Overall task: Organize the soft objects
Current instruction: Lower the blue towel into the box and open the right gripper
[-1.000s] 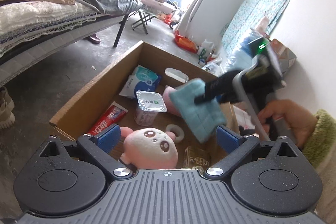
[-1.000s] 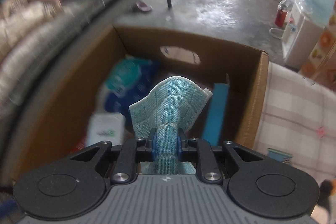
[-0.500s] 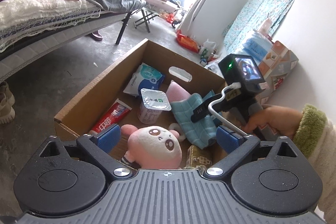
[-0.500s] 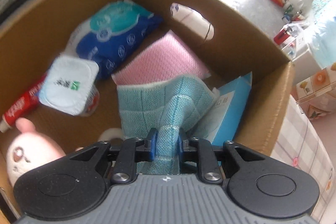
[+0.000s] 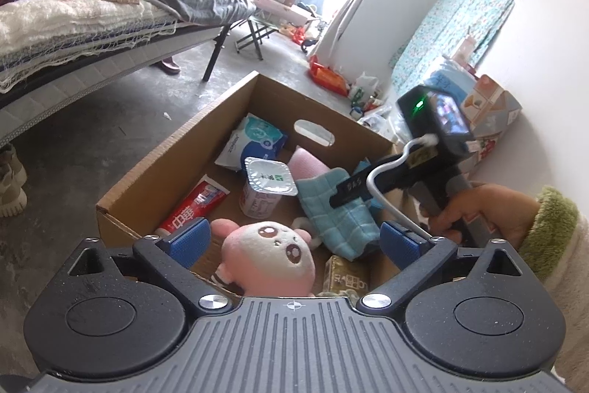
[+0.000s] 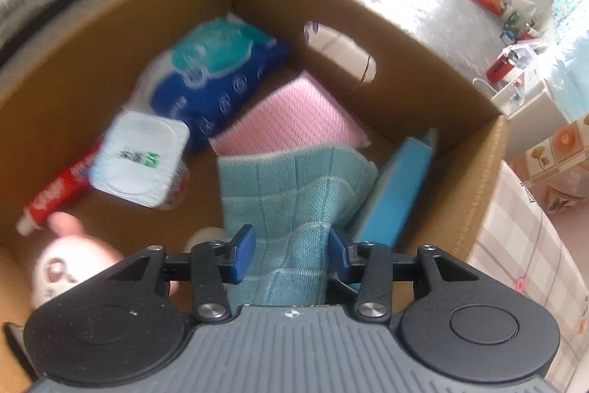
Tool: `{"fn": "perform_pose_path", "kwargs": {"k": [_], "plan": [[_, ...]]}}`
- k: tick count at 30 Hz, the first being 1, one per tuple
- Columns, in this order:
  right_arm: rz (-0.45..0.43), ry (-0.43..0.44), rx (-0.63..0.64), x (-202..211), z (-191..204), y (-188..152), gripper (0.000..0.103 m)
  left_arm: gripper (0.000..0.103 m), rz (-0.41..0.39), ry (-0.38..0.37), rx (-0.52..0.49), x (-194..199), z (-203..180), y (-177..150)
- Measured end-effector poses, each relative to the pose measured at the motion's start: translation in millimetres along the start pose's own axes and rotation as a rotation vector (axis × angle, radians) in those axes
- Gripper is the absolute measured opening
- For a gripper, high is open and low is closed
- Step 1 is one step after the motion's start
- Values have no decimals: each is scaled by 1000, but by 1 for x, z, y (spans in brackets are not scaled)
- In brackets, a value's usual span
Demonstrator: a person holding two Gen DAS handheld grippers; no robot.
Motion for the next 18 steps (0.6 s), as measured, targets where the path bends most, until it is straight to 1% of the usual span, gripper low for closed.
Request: {"fn": "perform_pose_path", "kwargs": {"k": [1, 3, 6, 9, 11, 15, 18], "plan": [[-22, 16, -14, 8, -2, 0, 60, 99, 0, -3, -5, 1, -2, -1], [-74, 51, -26, 24, -6, -1, 66, 100, 1, -4, -12, 1, -5, -1], [-145, 70, -34, 46, -14, -5, 66, 100, 12, -26, -3, 4, -9, -2], [-199, 110, -109, 67, -31, -9, 66, 101, 11, -57, -7, 11, -16, -3], [-247, 154, -163, 85, -42, -15, 66, 102, -1, -56, -27, 18, -21, -4], [-345, 200, -225, 120, -61, -35, 67, 102, -7, -58, -59, 27, -32, -5], [-408, 235, -280, 143, -74, -58, 67, 103, -9, -73, -85, 33, -42, -6]]}}
Point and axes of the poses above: each gripper's, at about its wrist camera, not at the fingertips, and x roughly against the way its jaws point, z to its left, y to its top, the point moved 5 cm from there along -x, roughly the way its jaws point, and after that the axes turned 5 degrees about -z, right-handed, at the moved point
